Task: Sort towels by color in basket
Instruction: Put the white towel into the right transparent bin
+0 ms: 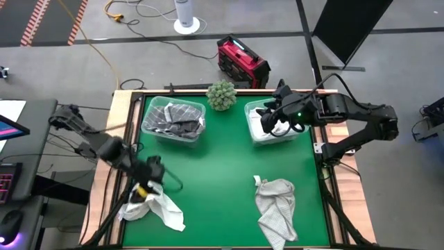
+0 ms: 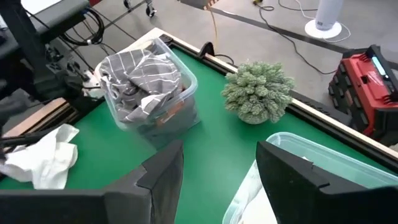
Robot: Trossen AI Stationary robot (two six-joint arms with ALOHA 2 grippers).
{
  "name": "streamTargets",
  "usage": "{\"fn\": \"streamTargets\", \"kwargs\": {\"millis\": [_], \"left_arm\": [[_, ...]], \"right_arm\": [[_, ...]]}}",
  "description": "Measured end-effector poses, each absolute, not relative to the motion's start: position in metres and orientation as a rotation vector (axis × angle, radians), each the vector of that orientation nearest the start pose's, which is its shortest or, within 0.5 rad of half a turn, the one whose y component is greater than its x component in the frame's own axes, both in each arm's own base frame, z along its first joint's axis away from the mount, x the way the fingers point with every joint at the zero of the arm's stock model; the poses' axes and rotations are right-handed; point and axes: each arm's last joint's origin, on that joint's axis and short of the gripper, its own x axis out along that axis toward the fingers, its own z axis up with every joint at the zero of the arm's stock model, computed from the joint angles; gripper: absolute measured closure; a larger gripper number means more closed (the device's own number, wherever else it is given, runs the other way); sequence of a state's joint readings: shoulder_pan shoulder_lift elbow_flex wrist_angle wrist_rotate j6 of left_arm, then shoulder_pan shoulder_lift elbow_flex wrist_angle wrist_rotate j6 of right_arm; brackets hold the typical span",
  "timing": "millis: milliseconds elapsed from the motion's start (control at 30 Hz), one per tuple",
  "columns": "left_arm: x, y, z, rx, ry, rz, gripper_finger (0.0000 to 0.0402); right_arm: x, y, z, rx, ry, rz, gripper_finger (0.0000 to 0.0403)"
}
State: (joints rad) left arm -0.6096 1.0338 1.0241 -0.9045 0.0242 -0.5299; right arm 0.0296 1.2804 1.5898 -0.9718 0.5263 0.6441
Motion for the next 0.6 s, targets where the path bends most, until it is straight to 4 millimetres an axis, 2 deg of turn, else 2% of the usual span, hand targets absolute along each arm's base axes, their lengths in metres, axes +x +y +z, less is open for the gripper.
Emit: {"fn": "streamTargets", "kwargs": {"millis": [133,233,467,600], "left_arm": [[0.154,-0.140,0.294,-0.118,1.120,-0.399,0.0233],[0.155,-0.155,0.276,-0.059,1.225,-0.351,0.0233],[0.163,-0.172,0.230,0.104,1.467,-0.127,0.0213],[0.169,-0.181,0.195,0.071,1.578,-0.124,0.0189]], "right_arm": [[0.234,-0.006,0.432,0.430,0.453,-0.654,0.0175],[0.234,-0.004,0.433,0.432,0.444,-0.640,0.0175],[0.235,0.001,0.433,0.461,0.434,-0.626,0.0175],[0.235,0.008,0.433,0.494,0.424,-0.604,0.0175]]}}
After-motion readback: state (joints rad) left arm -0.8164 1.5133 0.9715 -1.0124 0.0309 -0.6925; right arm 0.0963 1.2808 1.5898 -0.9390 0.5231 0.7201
